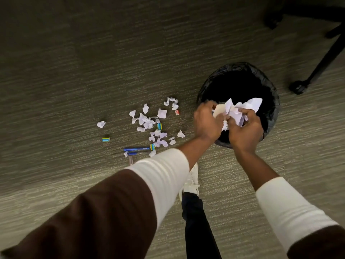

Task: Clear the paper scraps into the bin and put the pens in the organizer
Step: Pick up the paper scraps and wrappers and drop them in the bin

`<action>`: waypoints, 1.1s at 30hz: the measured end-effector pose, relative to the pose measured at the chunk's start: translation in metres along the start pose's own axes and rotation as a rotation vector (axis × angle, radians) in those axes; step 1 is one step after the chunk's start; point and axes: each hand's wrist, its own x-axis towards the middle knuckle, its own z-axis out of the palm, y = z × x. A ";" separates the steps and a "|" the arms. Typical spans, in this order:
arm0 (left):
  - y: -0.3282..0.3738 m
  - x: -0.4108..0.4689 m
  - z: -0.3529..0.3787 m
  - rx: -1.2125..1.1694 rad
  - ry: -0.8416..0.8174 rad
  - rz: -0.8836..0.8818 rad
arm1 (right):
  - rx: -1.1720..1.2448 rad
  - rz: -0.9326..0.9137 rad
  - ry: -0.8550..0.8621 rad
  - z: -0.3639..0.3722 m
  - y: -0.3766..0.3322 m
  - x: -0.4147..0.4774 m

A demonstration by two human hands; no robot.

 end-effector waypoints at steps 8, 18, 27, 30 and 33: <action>0.002 0.009 0.013 0.078 -0.211 0.036 | -0.057 0.069 -0.122 -0.016 0.023 0.022; -0.038 0.001 -0.005 -0.049 -0.009 -0.036 | -0.008 -0.108 -0.135 0.010 0.013 -0.028; -0.159 0.001 -0.093 0.266 -0.059 -0.292 | -0.186 -0.212 -0.629 0.086 0.002 -0.085; -0.201 0.004 -0.122 0.421 -0.143 -0.387 | -0.353 -0.120 -0.790 0.119 0.000 -0.089; -0.237 0.016 -0.138 0.493 -0.214 -0.431 | -0.491 -0.134 -0.854 0.152 0.002 -0.085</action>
